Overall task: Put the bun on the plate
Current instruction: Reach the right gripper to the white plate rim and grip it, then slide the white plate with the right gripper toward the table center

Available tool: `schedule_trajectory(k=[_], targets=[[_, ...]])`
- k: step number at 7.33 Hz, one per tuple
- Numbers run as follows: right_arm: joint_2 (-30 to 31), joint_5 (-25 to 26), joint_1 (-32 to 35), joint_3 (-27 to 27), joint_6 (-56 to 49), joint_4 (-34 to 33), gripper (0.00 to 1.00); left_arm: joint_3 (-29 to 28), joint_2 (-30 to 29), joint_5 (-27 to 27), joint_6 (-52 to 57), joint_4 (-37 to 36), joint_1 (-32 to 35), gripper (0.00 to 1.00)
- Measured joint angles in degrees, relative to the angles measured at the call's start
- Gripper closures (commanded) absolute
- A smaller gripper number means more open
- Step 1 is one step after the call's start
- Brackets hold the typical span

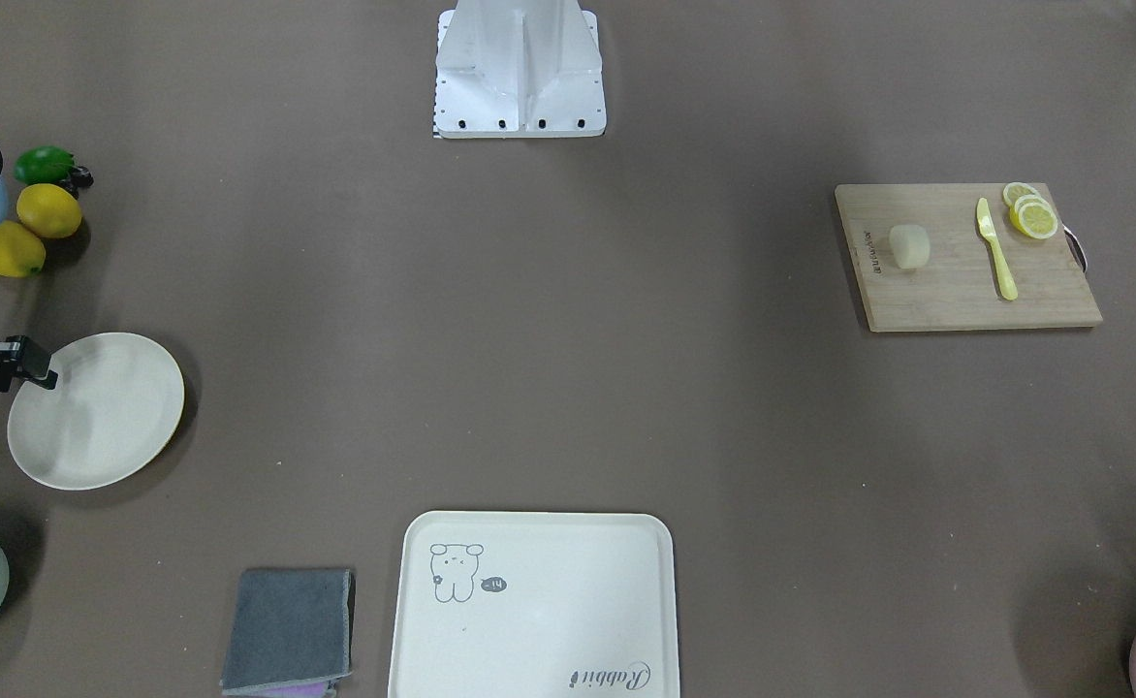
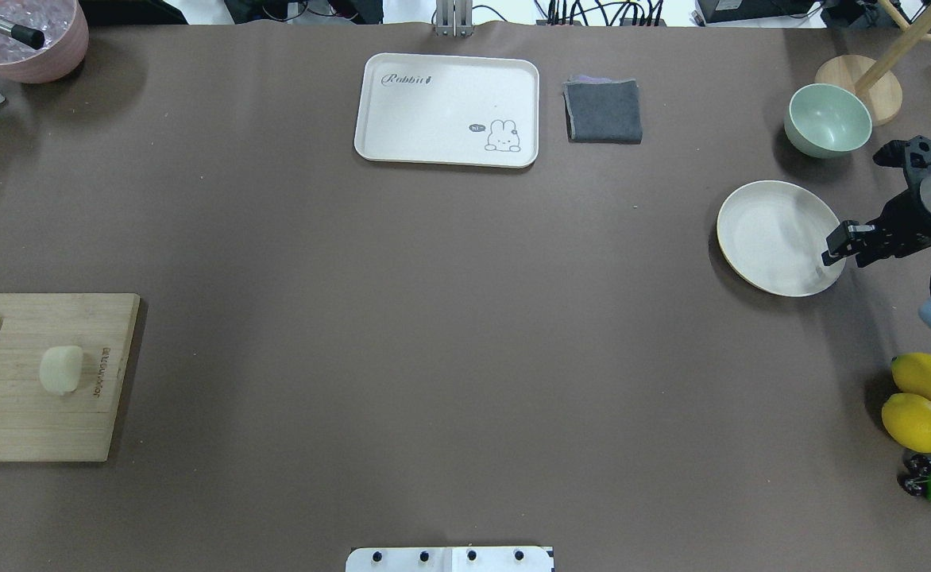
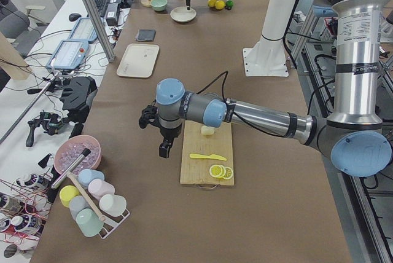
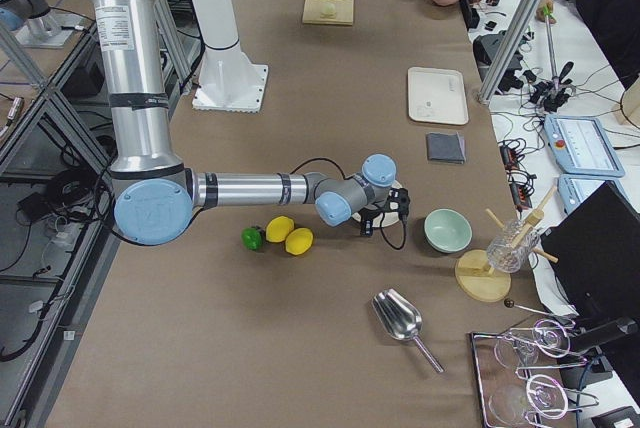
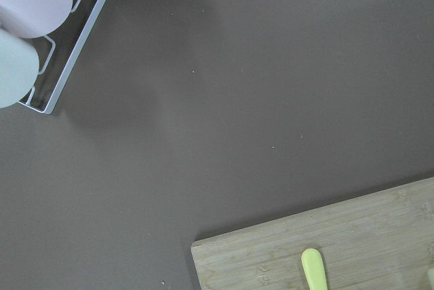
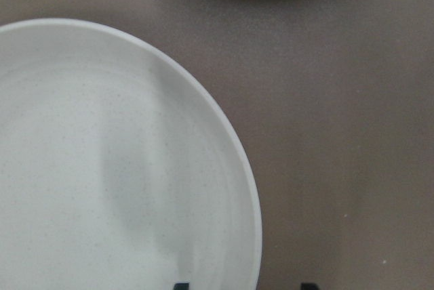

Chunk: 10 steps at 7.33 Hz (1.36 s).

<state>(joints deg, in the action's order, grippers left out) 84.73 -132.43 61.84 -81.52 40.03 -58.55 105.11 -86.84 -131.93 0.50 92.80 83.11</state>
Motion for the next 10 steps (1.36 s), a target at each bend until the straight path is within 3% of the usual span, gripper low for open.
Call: schedule_trajectory(k=[1,4,6,8,10], targets=[[0.14,-0.04,-0.15,0.08,0.12,0.0,1.0,0.03,0.0,0.0,0.02,-0.01,0.02,0.02],[-0.12,-0.16,-0.26,-0.37,0.26,-0.05,1.0,0.04,0.0,0.01,0.02,-0.06,0.03,0.02],[-0.6,-1.1,-0.57,-4.52,3.5,-0.15,1.0,0.16,0.13,-0.05,0.02,-0.04,0.04,0.02],[-3.98,-0.59,-7.45,-11.04,17.35,0.06,1.0,0.32,0.47,-0.08,-0.12,0.0,-0.02,0.02],[-11.8,5.52,-18.99,-13.39,33.92,0.12,1.0,0.23,0.51,-0.39,-0.11,0.01,-0.11,0.02]])
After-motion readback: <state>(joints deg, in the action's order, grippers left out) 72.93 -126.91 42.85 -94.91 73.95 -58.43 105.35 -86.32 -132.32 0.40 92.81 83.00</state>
